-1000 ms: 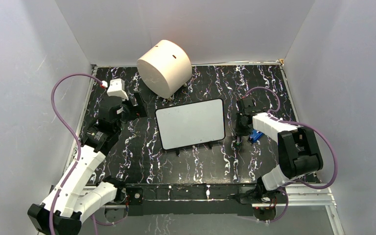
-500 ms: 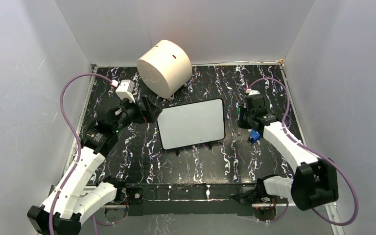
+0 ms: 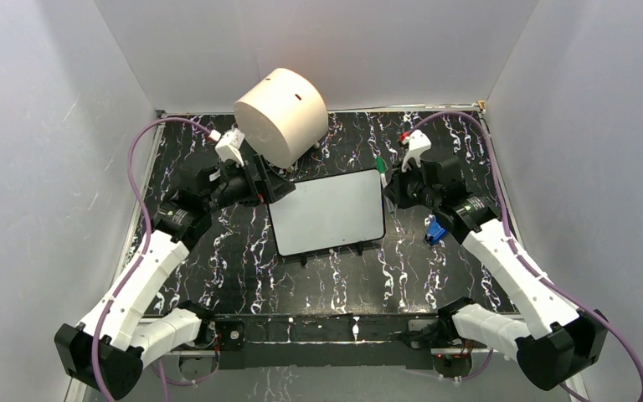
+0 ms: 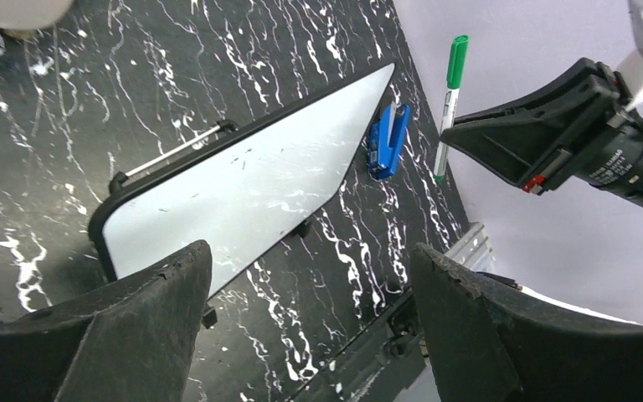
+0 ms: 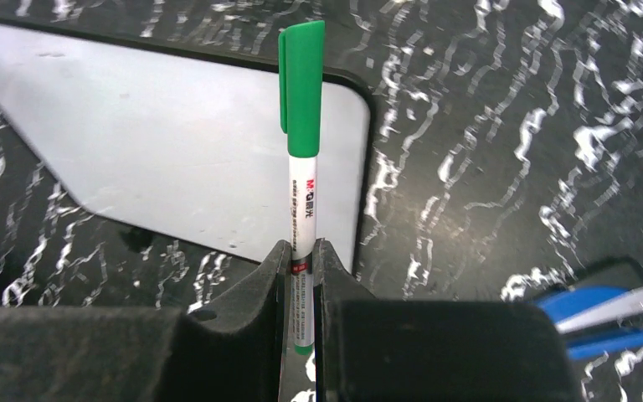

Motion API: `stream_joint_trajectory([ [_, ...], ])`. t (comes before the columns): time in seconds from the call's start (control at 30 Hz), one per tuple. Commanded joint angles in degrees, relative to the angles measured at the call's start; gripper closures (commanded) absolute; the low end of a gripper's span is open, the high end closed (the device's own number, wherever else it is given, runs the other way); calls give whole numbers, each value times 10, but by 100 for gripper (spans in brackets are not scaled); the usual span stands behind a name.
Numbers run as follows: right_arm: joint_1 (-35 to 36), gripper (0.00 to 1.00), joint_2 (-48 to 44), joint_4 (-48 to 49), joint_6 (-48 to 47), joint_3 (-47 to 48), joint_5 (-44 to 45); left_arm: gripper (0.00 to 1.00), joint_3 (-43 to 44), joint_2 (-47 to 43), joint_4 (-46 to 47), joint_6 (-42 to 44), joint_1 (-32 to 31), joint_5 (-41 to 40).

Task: Write a sentence on the whiteboard
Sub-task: Open the whiteboard marker.

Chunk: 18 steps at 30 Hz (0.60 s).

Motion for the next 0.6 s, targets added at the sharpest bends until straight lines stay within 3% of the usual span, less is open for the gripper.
stream_joint_trajectory([
  [0.0,38,100,-4,9,-44,35,-59,17,26,17,18,-49,-23,5],
  [0.3,121,100,9,80,-56,22,-105,21,28,62,50,-84,-108,-61],
  [0.57,156,100,21,142,-52,-10,-154,28,7,75,126,-116,-123,-39],
])
